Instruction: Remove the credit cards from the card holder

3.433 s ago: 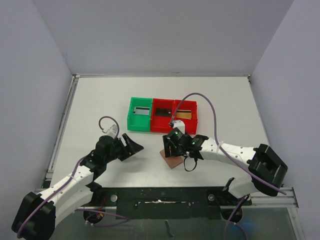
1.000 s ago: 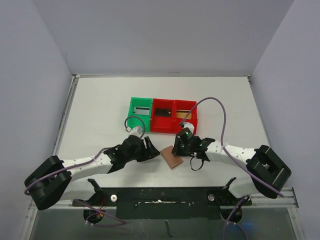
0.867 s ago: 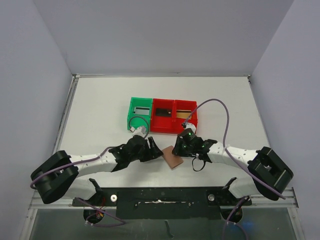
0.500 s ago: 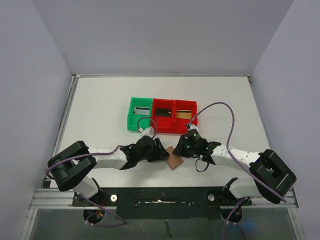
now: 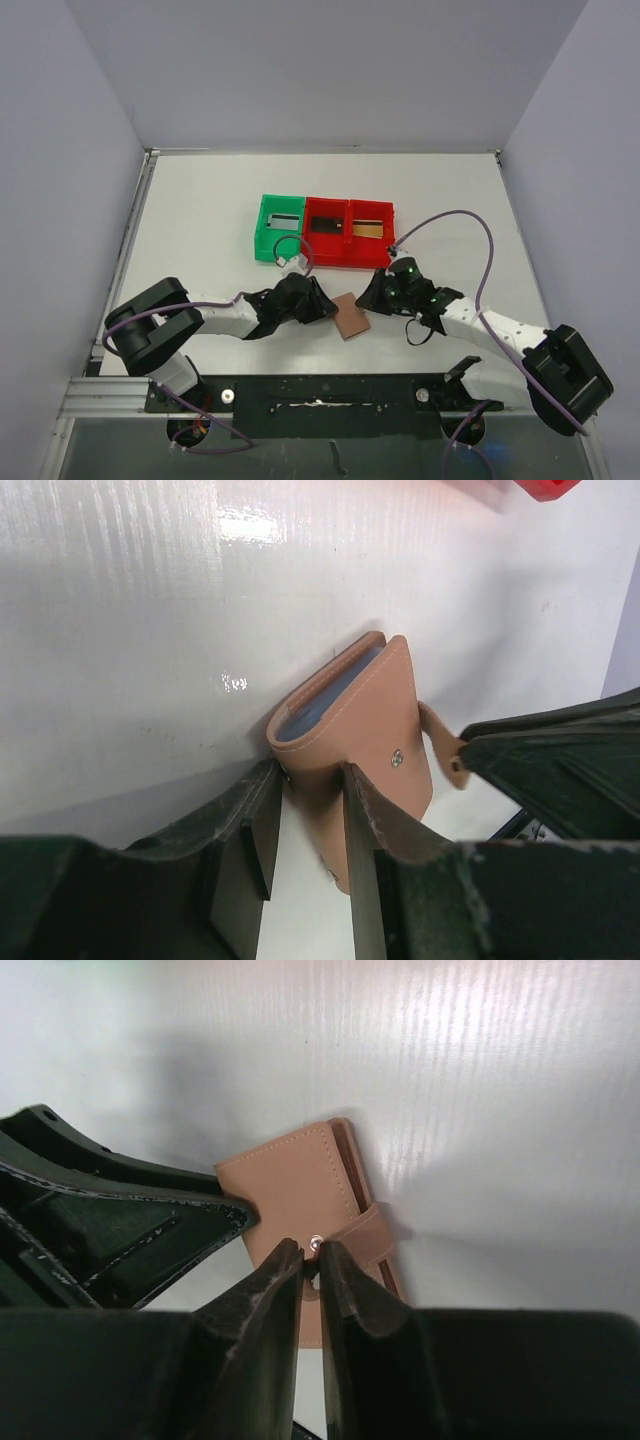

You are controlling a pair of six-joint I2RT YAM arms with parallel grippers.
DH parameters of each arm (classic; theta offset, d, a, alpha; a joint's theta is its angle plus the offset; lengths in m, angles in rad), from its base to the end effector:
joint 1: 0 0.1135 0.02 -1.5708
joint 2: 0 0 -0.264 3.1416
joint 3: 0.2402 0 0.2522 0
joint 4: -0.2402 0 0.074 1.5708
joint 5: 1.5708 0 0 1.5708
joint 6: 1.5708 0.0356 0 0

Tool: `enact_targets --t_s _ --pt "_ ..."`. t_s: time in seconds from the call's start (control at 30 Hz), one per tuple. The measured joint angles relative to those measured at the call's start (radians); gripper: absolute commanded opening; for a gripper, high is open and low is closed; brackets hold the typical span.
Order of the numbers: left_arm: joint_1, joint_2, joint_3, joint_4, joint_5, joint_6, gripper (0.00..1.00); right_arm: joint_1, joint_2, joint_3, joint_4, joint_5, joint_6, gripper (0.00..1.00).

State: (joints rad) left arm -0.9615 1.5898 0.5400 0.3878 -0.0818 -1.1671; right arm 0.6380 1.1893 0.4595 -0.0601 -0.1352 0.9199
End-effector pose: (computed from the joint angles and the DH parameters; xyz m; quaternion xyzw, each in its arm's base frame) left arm 0.1657 -0.2323 0.1276 -0.1100 0.8912 -0.3657 0.2449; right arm 0.1748 0.1356 0.1623 0.1042 0.9171 0.3112 0.2264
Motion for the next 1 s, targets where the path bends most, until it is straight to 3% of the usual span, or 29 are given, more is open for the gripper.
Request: enact_targets --t_s 0.23,0.4,0.6,0.8,1.0 --pt "0.000 0.000 0.023 -0.041 0.000 0.024 0.28 -0.082 -0.134 0.000 -0.169 0.068 -0.035 0.34" --pt "0.000 0.000 0.042 -0.075 0.000 0.052 0.28 -0.113 -0.154 0.000 -0.242 0.083 -0.078 0.58" --pt "0.000 0.000 0.060 -0.111 0.000 0.078 0.28 -0.046 -0.134 0.060 -0.259 0.064 -0.134 0.62" --pt "0.000 -0.002 0.062 -0.119 0.000 0.080 0.28 0.116 0.072 0.237 -0.305 0.180 -0.150 0.64" --pt "0.000 -0.010 0.062 -0.128 0.000 0.080 0.28 0.155 0.170 0.283 -0.356 0.266 -0.149 0.57"
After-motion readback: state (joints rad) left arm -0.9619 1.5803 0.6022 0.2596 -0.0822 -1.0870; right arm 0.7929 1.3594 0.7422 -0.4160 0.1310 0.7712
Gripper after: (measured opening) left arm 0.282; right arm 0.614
